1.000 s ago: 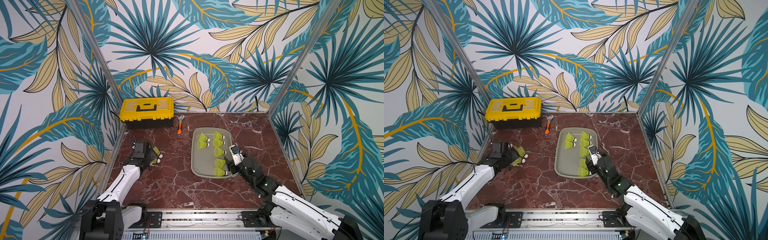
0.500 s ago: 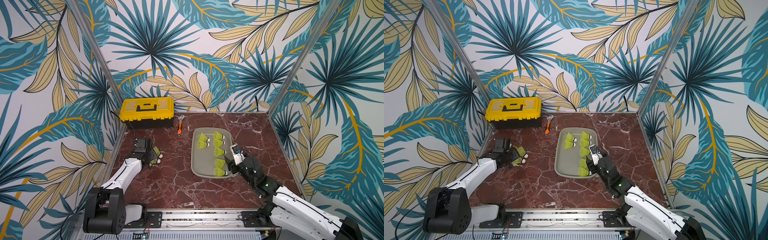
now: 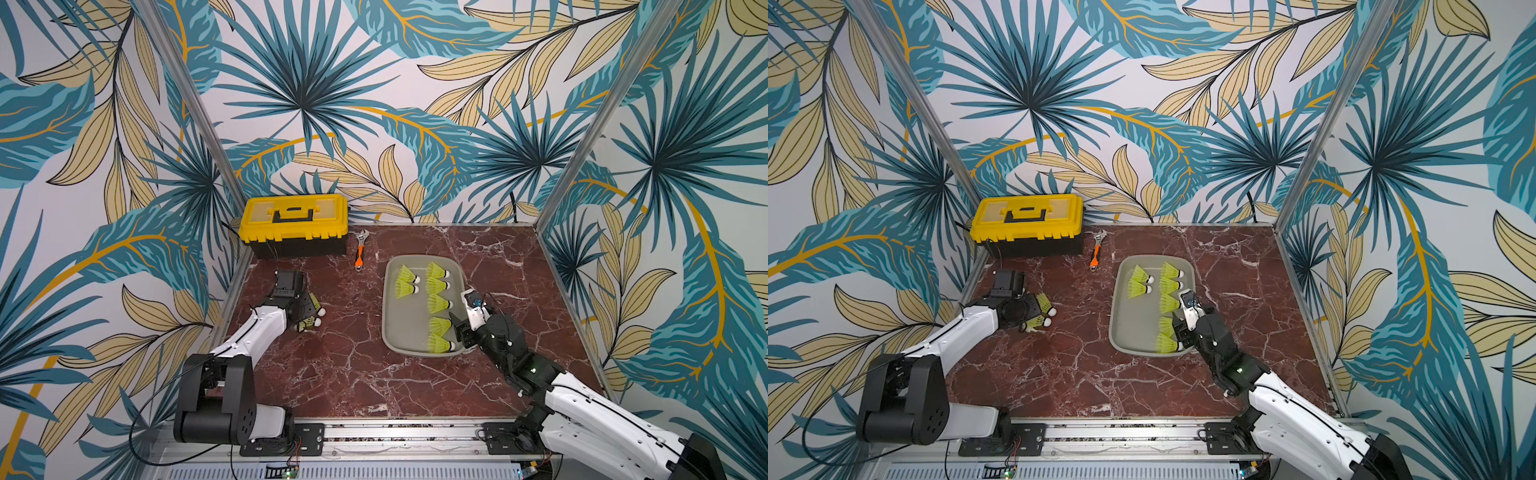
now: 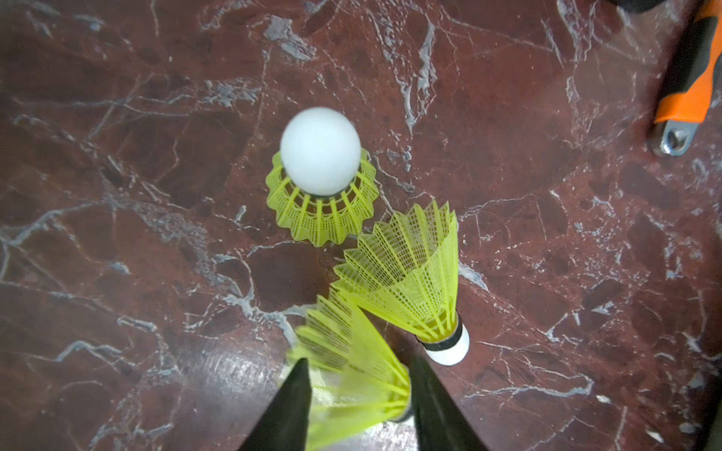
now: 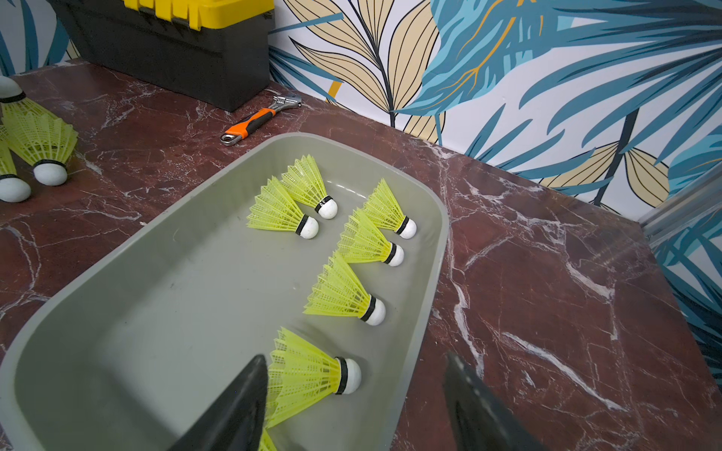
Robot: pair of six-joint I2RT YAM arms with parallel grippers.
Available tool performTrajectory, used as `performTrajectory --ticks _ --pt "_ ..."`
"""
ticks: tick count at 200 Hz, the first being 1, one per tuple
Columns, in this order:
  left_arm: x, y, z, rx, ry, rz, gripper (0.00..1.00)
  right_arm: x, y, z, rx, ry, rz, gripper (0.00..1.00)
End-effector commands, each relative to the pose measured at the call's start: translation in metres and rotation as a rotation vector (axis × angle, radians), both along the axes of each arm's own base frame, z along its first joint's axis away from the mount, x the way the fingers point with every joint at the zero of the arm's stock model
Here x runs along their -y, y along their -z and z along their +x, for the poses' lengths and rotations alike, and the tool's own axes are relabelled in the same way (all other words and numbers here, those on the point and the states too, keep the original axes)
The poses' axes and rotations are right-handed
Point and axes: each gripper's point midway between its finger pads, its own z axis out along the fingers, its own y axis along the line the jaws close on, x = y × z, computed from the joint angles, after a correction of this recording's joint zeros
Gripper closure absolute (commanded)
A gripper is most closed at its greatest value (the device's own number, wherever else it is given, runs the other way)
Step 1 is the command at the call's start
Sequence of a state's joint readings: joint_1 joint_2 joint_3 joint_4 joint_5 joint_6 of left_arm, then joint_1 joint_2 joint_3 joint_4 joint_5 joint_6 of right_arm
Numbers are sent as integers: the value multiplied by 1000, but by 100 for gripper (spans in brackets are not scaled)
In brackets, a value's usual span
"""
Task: Put the shuttlecocks into the storage box
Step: Pick up the shuttlecock at the center of the board.
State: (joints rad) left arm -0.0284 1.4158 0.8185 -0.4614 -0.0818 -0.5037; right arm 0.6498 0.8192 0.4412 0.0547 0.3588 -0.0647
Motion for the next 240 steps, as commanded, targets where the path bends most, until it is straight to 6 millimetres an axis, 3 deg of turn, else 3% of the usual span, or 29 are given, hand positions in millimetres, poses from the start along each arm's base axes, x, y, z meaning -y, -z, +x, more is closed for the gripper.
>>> performTrajectory --ticks 1,27,76,118,185,217,240 --pt "-2 -10 4 -19 12 0 66 1 4 -2 -4 9 12 29" --pt "-1 -9 -7 -54 -3 -14 72 1 5 -2 -9 8 14 29" --pt "25 0 -23 -64 34 -166 73 -1 6 -2 -13 1 16 29" --pt "30 5 -29 -70 38 -201 90 -3 7 -2 -22 -8 27 29" --pt "31 16 -32 -78 24 -214 82 -6 7 -3 -30 -19 39 29" --pt "41 3 -26 -11 33 -276 94 -12 6 -1 -41 -41 34 29" --pt "63 -20 -19 82 84 -410 100 -18 5 -1 -44 -73 28 29"
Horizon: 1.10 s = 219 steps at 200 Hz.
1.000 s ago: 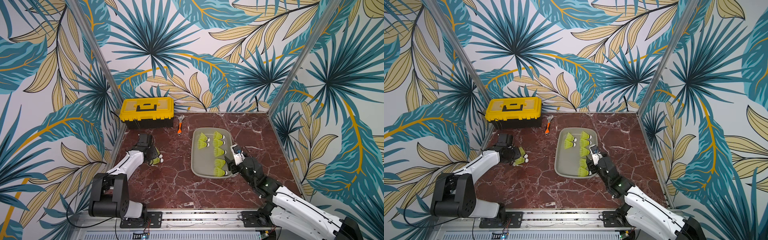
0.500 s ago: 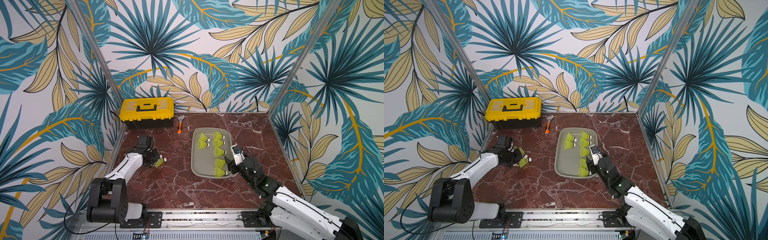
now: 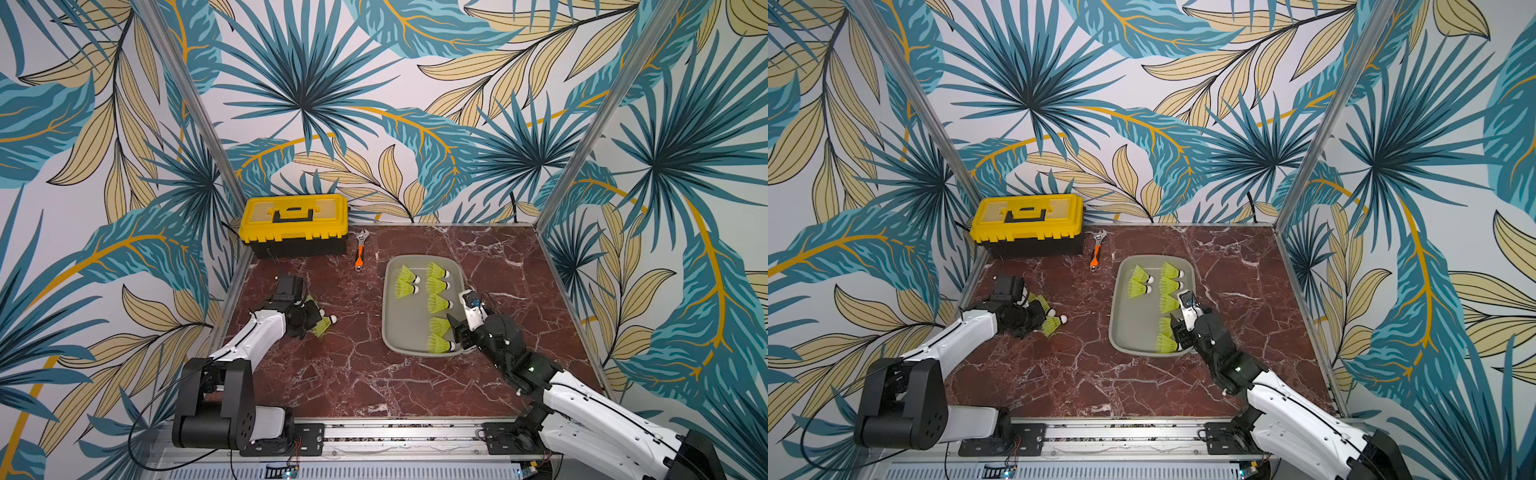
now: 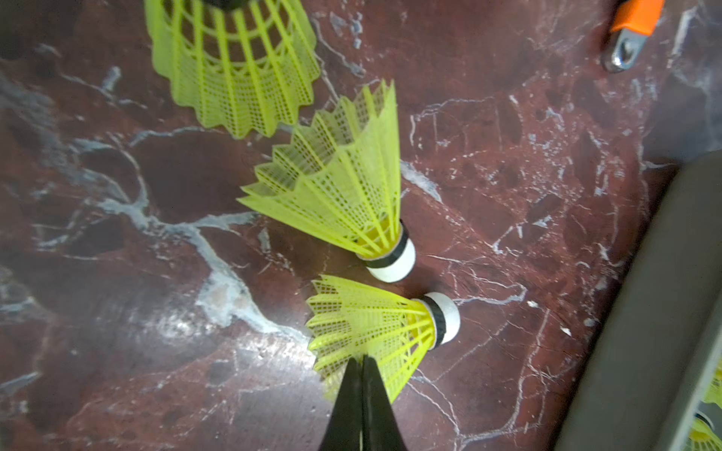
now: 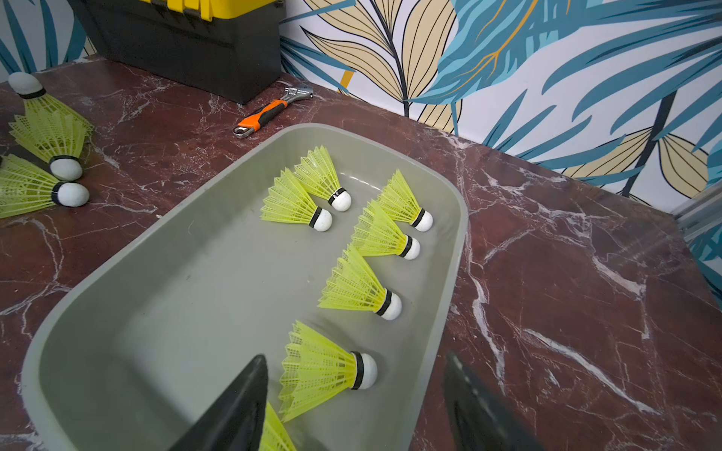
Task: Put the shuttlecocks into the storage box
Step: Pick up the shuttlecock at the center of the board, then place the shuttlecock in the storage box.
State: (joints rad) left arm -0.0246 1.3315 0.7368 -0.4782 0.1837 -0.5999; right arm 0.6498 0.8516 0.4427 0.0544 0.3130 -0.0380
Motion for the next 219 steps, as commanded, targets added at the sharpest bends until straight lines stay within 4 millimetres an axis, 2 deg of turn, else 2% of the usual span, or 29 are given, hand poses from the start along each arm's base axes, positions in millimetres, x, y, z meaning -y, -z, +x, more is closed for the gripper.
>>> performTrajectory --ticks 1,27,95,124,169,219 --pt "21 -24 8 113 28 -141 100 -10 -5 0 0 -44 10 29" --pt "47 -52 11 181 77 -275 100 -28 -9 -3 2 -152 10 29" --pt "120 -139 8 336 294 -429 100 -81 -18 -6 4 -441 -15 30" --pt "150 -167 5 367 404 -498 100 -104 -19 -7 -6 -559 -20 32" --pt "188 -184 0 367 535 -575 100 -132 -19 -8 -13 -714 -37 34" --pt "215 -186 -7 336 618 -598 100 -141 -11 1 1 -760 -99 34"
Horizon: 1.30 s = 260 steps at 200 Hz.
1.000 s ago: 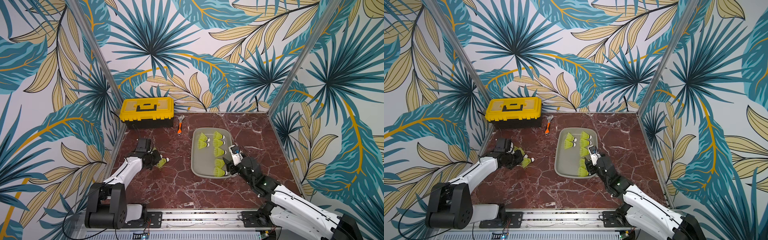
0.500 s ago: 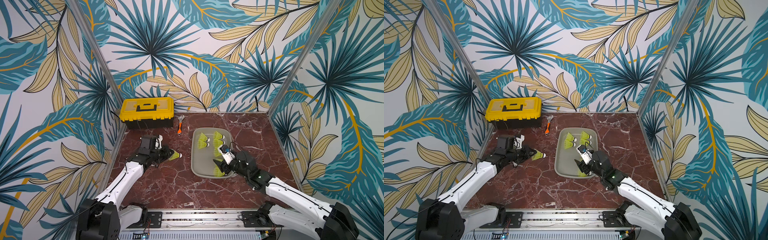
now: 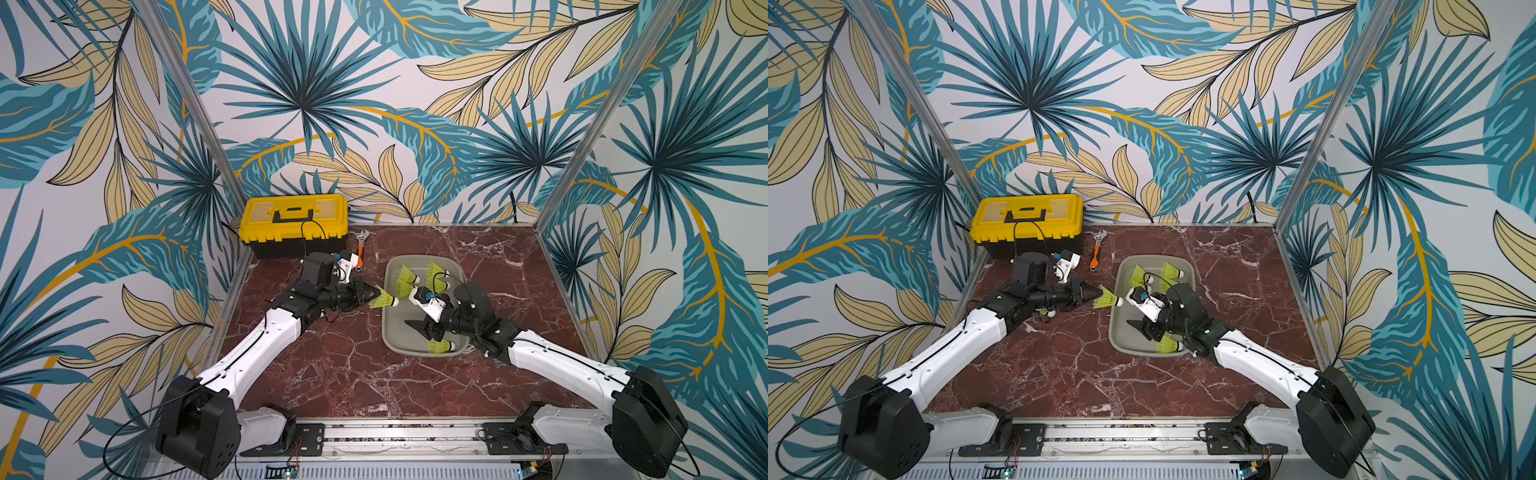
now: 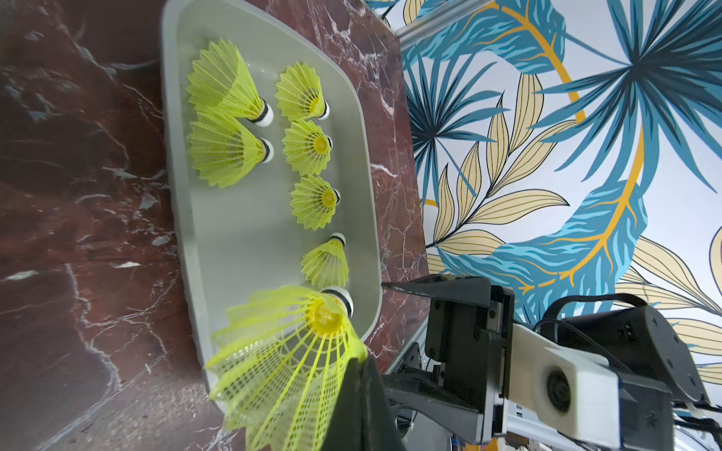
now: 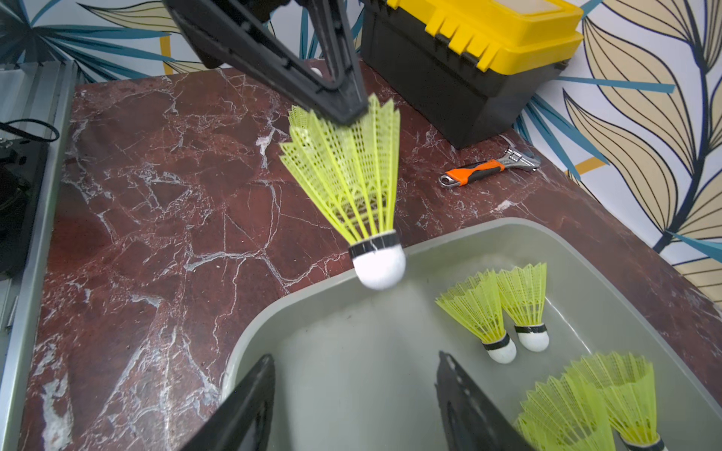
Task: Put the shuttlecocks into the storage box
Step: Place the shuttlecock in the storage box.
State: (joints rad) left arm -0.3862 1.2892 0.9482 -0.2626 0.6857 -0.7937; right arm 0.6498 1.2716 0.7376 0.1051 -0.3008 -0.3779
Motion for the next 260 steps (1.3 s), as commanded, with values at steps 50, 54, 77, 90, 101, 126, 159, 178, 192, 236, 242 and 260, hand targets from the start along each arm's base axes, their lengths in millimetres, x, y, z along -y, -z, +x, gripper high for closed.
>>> performTrajectory --ticks 50,54,77,90,101,126,159,178,192,236,242,260 --pt "29 -30 -2 61 100 -47 100 -11 5 7 39 -56 -40 35" --pt "30 -30 -2 60 102 -48 100 -11 5 9 42 -50 -41 35" --pt "34 -30 -5 49 119 -48 100 -9 7 14 53 -22 -53 38" --pt "36 -32 -7 49 131 -46 100 -8 7 16 57 -15 -54 41" --pt "36 -29 -9 35 135 -35 100 -7 7 17 61 -7 -58 41" --pt "37 -26 -10 25 141 -23 100 -7 6 20 69 3 -57 41" --pt "38 -24 -10 20 143 -20 100 -7 8 19 64 -3 -61 53" --pt "39 -25 -10 23 145 -22 100 -7 10 18 60 -4 -66 64" --pt "39 -24 -10 22 147 -21 100 -7 10 18 59 -3 -67 70" --pt "37 -26 -10 47 150 3 79 -5 11 16 52 -7 -78 78" --pt "36 -26 -11 56 158 11 76 -5 11 15 50 -11 -82 78" --pt "32 -22 -13 74 184 72 67 -4 11 12 40 -22 -91 78"
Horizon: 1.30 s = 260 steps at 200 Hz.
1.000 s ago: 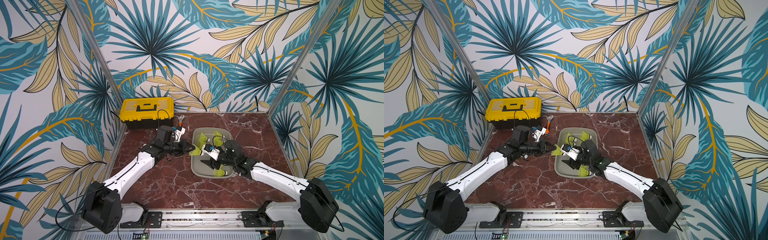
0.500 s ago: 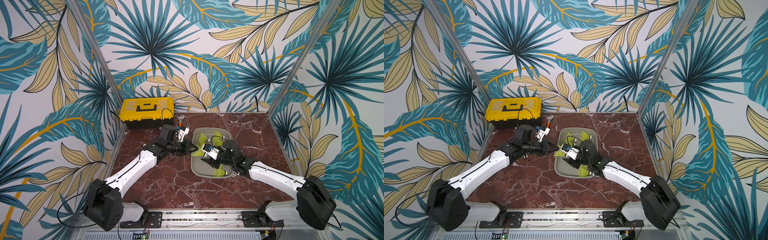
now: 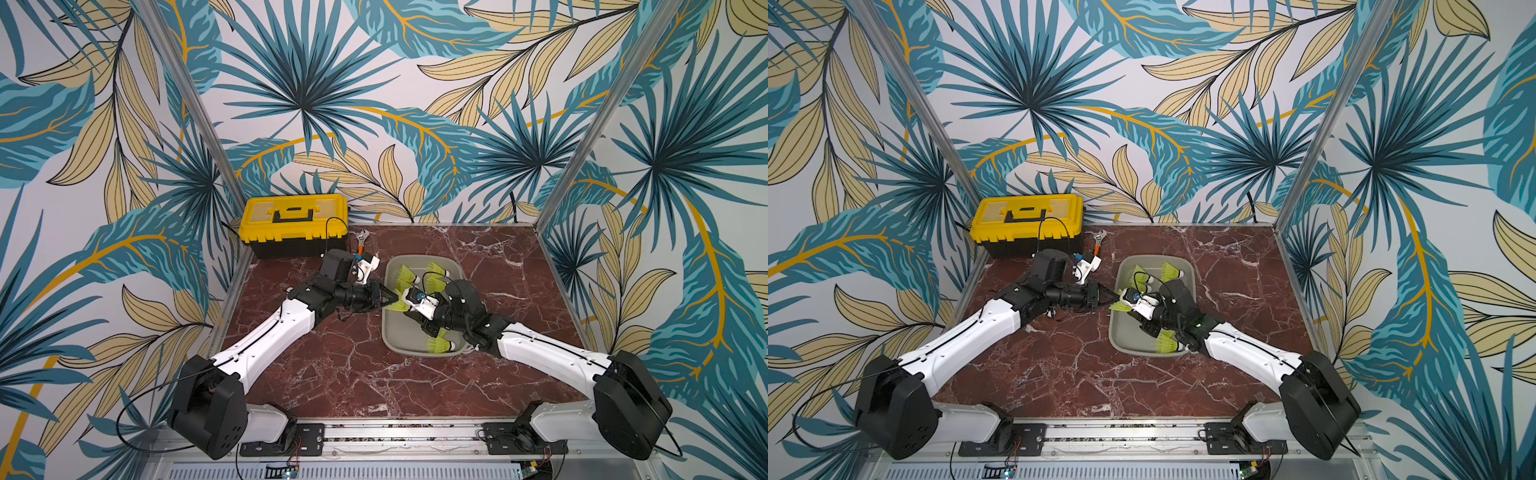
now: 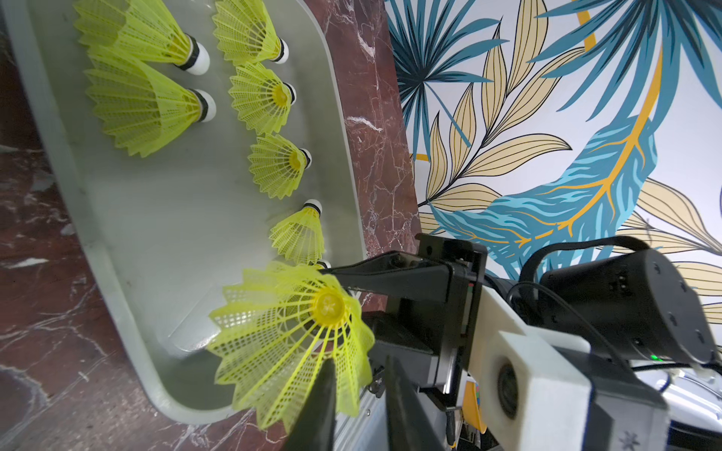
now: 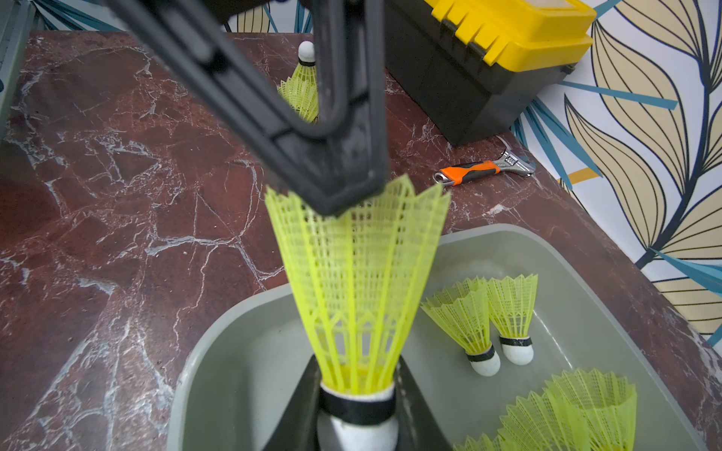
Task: Put the shuttlecocks into the storage box
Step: Place the shuttlecock in the storage box.
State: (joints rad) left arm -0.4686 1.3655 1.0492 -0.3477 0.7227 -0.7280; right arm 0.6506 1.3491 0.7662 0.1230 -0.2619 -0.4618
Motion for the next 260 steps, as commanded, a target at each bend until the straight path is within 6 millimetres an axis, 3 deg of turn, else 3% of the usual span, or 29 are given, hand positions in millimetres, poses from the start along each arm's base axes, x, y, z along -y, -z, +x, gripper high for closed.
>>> performTrajectory --ticks 1,42,130,163,189,195,217,260 --pt "0 -18 1 87 46 46 67 -1 -3 -3 -9 -15 -16 78" --pt "-6 -6 -5 120 138 166 65 -3 -5 -11 -35 -52 -12 78" --pt "6 -3 -14 129 247 133 66 -7 -4 -11 -59 -65 -14 78" --pt "7 1 -13 118 254 137 80 -7 -2 -11 -69 -62 -13 77" --pt "8 3 -11 113 254 136 100 -7 -2 -11 -73 -57 -13 77" --pt "8 4 -10 113 250 138 100 -6 -2 -11 -72 -55 -12 76" --pt "10 2 -5 121 226 131 100 -3 -2 -10 -66 -37 -14 69" --pt "14 4 20 124 106 98 100 13 -4 -4 -33 68 -8 38"
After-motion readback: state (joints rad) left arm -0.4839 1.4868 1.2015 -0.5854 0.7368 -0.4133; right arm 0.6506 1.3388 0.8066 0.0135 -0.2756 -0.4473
